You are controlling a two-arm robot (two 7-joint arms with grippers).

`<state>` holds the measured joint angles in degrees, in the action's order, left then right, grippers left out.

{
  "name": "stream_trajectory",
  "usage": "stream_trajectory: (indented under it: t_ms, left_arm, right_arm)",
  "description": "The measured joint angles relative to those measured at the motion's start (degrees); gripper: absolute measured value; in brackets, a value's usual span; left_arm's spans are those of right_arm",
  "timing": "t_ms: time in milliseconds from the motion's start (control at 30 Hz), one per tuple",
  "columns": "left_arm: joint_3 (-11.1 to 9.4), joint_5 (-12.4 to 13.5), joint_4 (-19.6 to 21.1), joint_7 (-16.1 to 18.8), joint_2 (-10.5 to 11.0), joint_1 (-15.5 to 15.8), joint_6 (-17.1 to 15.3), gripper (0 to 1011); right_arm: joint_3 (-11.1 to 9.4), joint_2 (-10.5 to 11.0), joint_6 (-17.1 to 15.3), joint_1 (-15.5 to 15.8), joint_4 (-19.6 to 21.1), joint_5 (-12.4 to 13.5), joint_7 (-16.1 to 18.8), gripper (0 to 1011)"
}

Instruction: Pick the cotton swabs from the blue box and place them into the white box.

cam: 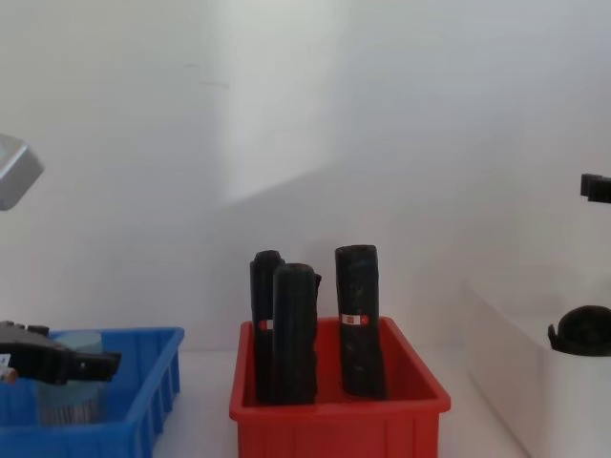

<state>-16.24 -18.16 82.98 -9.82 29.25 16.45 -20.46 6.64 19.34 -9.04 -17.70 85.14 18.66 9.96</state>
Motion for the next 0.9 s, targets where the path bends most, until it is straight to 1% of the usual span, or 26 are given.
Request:
stream_trajectory:
  t_ms: [467,900]
  left_arm:
    - [-0.2,1.7,-1.0,-1.4,-0.2,0.5,-1.5,1000]
    - [-0.3,2.6,-1.4,-2.1,-0.5,0.8,-2.0,1000]
  right_arm:
    - [0.0,0.0,0.0,0.0,0.0,0.0,0.0,1002]
    - [0.0,0.0,0.0,0.0,0.0,0.0,0.0,1002]
